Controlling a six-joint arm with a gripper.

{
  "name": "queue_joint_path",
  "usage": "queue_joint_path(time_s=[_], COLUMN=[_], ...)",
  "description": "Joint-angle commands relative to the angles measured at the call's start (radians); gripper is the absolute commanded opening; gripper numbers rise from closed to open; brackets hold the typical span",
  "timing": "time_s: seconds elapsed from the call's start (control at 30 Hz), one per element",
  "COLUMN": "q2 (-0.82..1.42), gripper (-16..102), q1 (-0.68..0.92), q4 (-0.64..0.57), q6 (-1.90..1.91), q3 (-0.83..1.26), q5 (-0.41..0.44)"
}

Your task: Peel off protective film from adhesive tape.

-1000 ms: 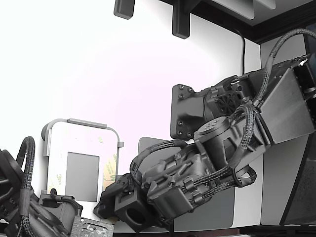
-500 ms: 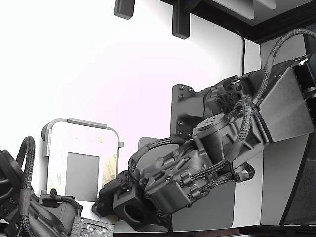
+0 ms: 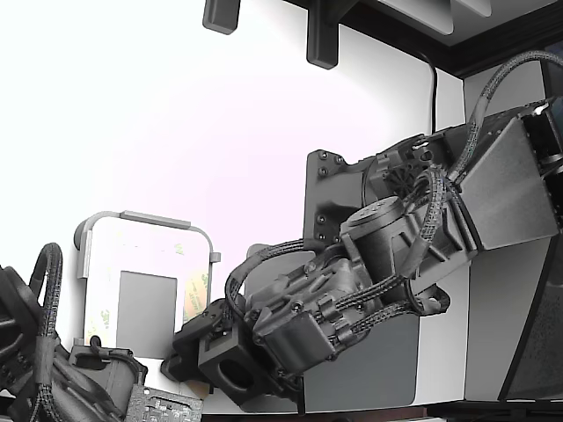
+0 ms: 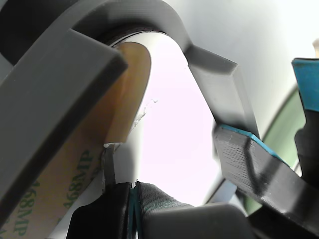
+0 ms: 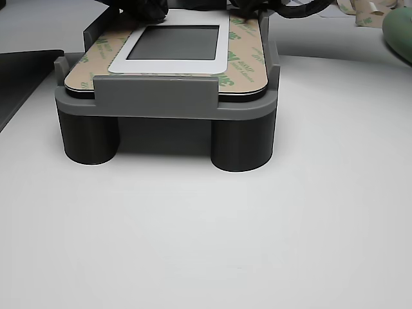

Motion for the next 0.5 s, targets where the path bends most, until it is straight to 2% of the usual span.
queue_joint_path(time_s=[0.0, 0.37, 0.43, 0.47], q2=[0.009, 0.008, 0.015, 0.028], gripper=[-11, -9, 1, 18], q1=[-0.018, -0.031, -0.035, -0.041], q4=[0.009, 0.049, 0.092, 0.126], q6=[-0.005, -0.017, -0.017, -0.017], q3=[-0.014, -0.049, -0.075, -0.091], q5=[0.002, 0.003, 0.006, 0.009])
